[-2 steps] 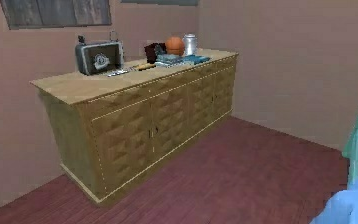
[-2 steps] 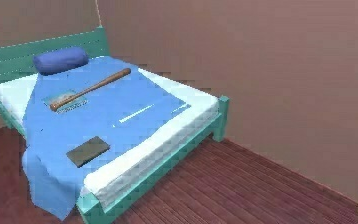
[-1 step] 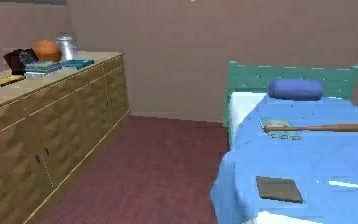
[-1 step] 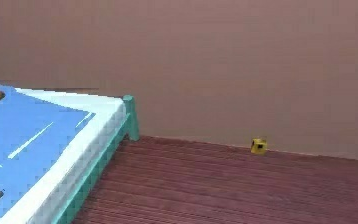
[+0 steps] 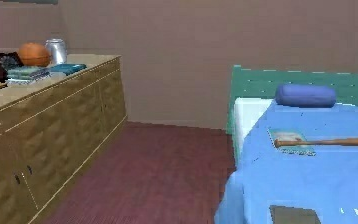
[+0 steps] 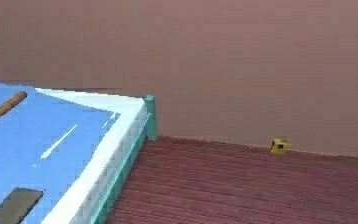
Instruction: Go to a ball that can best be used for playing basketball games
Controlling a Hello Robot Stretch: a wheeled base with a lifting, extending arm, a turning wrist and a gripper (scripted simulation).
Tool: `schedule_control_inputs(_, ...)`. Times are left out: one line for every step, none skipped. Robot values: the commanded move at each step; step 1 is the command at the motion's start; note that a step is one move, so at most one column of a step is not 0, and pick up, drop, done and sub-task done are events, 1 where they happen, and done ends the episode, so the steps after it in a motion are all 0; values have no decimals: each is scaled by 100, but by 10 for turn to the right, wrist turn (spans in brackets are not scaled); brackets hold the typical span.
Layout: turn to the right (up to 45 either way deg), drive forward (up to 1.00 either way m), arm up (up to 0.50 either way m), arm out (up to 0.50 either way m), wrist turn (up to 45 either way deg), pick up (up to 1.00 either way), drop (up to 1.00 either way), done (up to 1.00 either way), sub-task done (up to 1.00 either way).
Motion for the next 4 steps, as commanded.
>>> schedule_control_inputs(0, 90, 0, 0, 0, 0, 0, 0, 0)
schedule_control_inputs(-360, 0, 0, 0, 0, 0, 0, 0, 0)
schedule_control_inputs(0, 65, 0, 0, 0, 0, 0, 0, 0)
schedule_control_inputs(-240, 0, 0, 0, 0, 0, 0, 0, 0)
